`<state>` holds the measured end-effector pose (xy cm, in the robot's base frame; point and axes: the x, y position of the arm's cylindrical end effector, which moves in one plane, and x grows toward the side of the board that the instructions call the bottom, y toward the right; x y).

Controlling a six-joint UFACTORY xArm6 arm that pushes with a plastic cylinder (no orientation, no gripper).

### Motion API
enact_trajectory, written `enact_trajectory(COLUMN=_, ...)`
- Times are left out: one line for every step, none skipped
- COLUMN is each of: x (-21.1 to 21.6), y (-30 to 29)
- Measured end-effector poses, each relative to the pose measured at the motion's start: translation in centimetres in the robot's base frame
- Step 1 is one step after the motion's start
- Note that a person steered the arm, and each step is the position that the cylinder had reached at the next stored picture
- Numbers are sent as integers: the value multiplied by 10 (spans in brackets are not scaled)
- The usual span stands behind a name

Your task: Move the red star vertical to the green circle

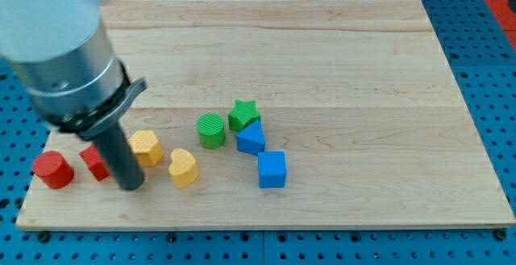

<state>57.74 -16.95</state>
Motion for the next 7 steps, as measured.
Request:
enact_trajectory(x=1, y=-42)
enact_trajectory(x=-42, y=-51)
enact_trajectory(x=-49, y=-9)
enact_trajectory(x=-71, y=-6)
enact_trajectory(x=-62, y=-24)
enact_trajectory(x=-65, y=-44)
enact_trajectory(x=-106, y=-35)
